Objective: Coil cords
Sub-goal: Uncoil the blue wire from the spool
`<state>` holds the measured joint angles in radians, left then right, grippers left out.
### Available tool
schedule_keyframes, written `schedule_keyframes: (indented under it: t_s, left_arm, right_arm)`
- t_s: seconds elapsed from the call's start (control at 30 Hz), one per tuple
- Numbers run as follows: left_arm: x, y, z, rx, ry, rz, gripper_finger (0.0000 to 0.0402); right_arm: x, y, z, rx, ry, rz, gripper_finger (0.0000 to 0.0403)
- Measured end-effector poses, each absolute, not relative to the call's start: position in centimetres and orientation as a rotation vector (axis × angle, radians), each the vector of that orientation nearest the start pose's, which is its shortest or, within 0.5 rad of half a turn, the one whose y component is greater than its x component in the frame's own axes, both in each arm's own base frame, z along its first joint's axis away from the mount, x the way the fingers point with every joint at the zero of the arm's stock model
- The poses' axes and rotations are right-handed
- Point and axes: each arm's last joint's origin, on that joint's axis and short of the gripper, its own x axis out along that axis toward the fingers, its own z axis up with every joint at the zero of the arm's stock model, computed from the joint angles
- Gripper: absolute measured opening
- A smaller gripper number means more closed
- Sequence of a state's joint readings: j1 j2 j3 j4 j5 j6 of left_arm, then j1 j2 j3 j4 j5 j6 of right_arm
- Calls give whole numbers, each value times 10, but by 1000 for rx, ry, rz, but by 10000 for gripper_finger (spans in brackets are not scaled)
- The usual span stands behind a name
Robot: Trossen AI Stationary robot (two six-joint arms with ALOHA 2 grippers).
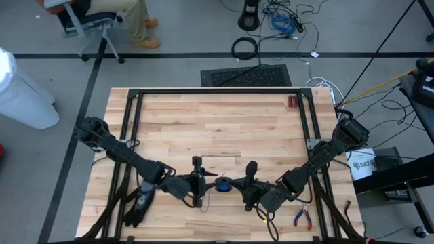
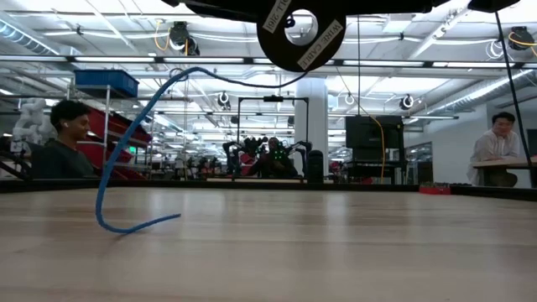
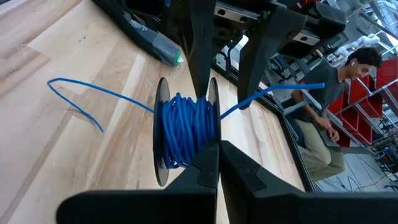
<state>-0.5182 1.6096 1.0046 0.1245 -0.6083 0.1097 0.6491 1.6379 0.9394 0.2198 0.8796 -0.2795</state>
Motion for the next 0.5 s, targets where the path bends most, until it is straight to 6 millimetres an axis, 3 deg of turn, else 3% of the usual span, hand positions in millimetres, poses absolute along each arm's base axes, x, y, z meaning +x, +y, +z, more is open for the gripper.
schedule_keyframes:
  t_s: [0.3, 0.5]
  left_arm:
    - [310, -158, 235, 363, 411, 61, 156]
    - [310, -157, 234, 367, 418, 62, 132]
  right_arm:
    - [286, 186, 215, -592, 380, -165, 0]
    - [286, 186, 215, -592, 380, -166, 0]
